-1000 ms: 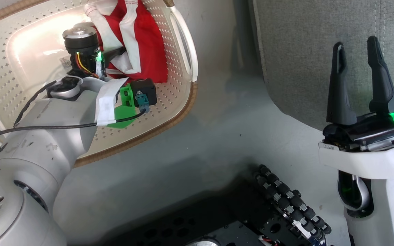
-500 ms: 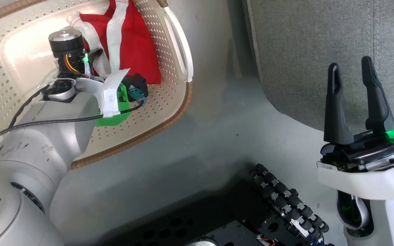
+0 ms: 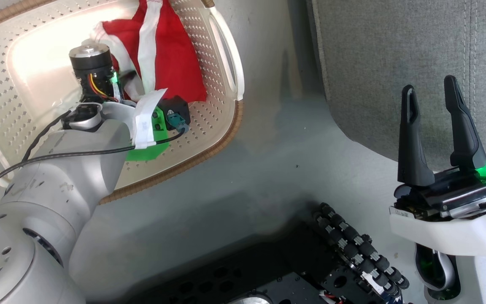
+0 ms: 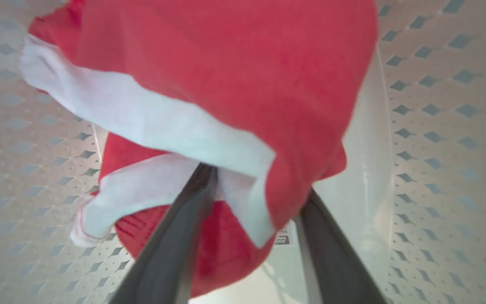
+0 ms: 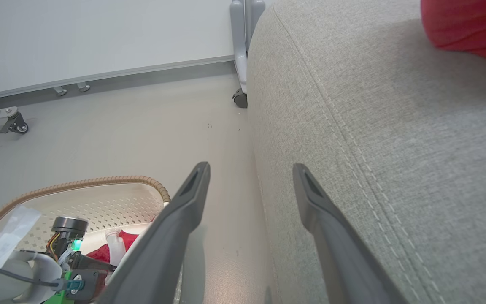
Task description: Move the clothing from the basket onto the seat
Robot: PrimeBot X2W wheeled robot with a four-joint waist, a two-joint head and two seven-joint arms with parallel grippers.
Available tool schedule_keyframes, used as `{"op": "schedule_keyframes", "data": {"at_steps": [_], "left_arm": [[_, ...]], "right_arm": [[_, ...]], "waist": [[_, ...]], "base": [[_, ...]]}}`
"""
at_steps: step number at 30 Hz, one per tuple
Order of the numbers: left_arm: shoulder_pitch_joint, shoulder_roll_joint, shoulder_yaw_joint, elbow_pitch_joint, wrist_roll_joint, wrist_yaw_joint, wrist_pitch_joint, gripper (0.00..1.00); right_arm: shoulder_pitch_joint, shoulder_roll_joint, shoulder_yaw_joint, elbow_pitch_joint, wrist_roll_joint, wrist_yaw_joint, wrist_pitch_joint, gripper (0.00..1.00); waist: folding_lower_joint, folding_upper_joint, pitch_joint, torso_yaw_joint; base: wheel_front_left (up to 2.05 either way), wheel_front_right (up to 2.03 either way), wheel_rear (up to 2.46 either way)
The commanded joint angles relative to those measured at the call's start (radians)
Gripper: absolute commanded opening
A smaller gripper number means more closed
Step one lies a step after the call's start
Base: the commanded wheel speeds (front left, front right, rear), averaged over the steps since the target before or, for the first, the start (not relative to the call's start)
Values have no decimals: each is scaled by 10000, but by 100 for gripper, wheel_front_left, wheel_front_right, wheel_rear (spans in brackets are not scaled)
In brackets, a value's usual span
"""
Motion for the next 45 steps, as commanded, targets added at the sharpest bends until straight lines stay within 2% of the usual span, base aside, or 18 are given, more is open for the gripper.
{"op": "schedule_keyframes", "data": {"at_steps": [1,17,27,35,45], "left_arm": [[-30,40,-2,4,6,-10,-16,0],[-339,215,-2,5,-233,2,-464,0],[-416,384,-1,2,-806,2,-1108,0],[343,-16,-1,2,-1276,2,-1768,0],[1468,-362,51,-4,-2624,2,-2355,0]], "right_arm": [[81,11,-1,-44,-37,0,-5,100],[-1014,12,-28,350,132,0,-5,100],[-2155,10,18,888,107,0,-5,100],[-2200,6,-153,1464,-290,0,-4,100],[-1821,-4,-127,2204,-565,0,-3,100]], "waist": [[0,0,3,8],[0,0,-343,-17],[0,0,-1059,-14],[0,0,-2527,586],[0,0,-4737,1180]], "base": [[0,0,0],[0,0,0],[0,0,0],[0,0,0],[0,0,0]]}}
